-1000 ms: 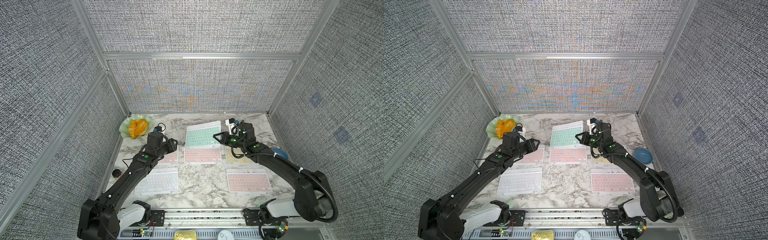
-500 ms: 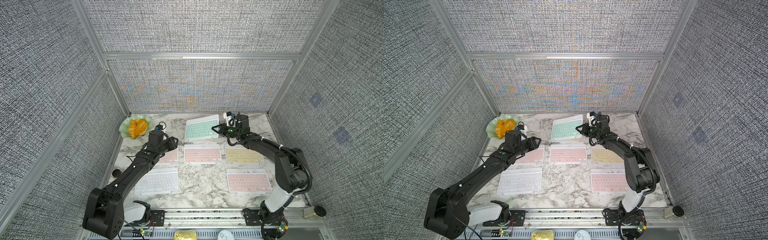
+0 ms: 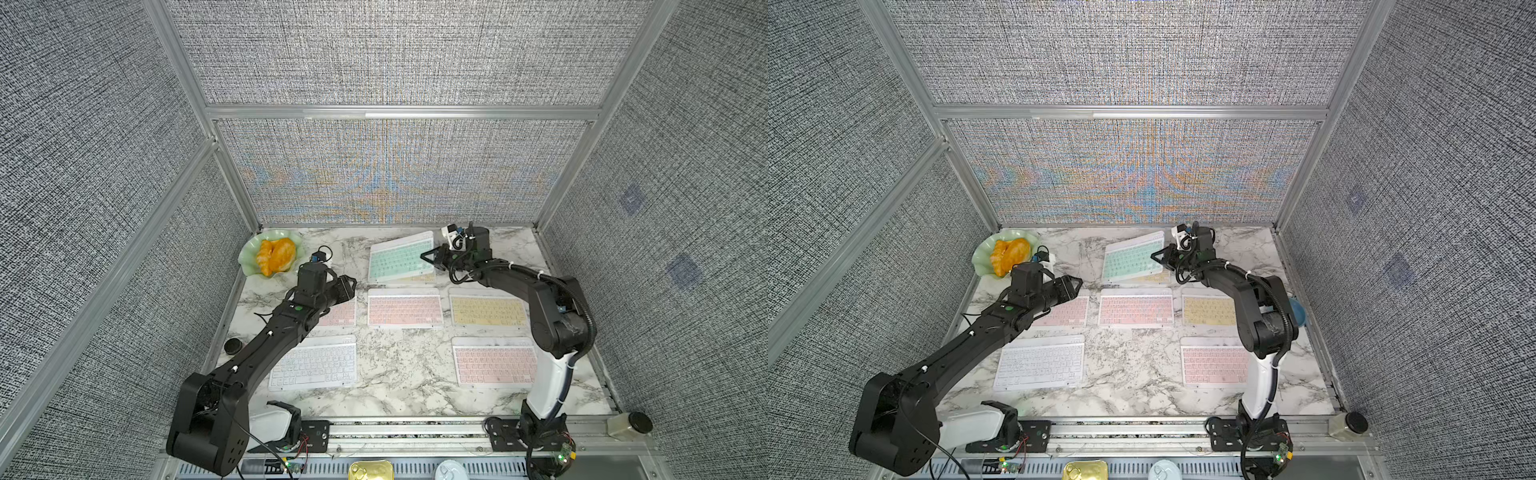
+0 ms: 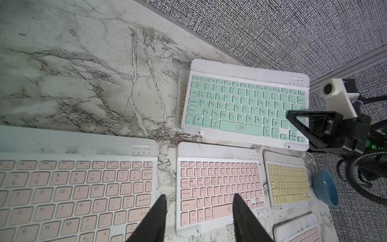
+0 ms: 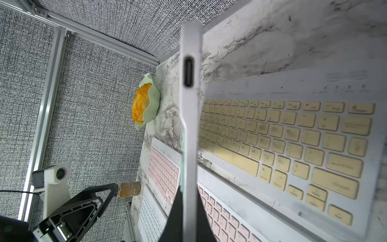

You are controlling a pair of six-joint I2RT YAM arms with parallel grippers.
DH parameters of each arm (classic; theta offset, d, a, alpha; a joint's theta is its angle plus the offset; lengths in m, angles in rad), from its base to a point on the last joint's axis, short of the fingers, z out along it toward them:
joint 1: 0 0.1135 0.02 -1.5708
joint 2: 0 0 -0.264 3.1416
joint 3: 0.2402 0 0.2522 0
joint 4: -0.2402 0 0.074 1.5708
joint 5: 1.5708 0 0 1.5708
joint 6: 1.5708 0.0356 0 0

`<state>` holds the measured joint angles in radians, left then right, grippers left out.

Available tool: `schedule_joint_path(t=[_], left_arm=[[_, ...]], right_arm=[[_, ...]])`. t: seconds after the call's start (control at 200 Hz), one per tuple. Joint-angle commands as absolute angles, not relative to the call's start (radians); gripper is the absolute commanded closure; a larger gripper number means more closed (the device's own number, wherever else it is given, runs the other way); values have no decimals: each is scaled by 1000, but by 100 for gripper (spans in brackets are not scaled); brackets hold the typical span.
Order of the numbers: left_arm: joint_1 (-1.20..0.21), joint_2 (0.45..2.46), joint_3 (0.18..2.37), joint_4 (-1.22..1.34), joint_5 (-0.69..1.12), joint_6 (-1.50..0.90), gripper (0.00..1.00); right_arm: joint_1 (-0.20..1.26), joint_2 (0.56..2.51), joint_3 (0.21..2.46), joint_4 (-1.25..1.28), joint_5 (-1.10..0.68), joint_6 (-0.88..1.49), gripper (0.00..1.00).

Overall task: Stack the numeric keypads
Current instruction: Place the numeric keypad at the numeric keypad.

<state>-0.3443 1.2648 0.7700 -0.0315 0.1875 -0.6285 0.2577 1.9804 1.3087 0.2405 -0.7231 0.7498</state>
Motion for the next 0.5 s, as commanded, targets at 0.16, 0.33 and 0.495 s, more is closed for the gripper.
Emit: schedule_joint_path(t=[0.16, 0.33, 0.495], left_arm=[[-342, 1283, 773, -15, 197, -621, 49], [-342, 1309, 801, -64, 204, -627, 49], [-342, 1333, 830, -107, 217, -621, 49]], right_arm=[[236, 2046, 1361, 184, -754, 750, 100], [217, 2085, 1381, 183, -794, 770, 100], [196, 2119, 1425, 127, -819, 748, 97]])
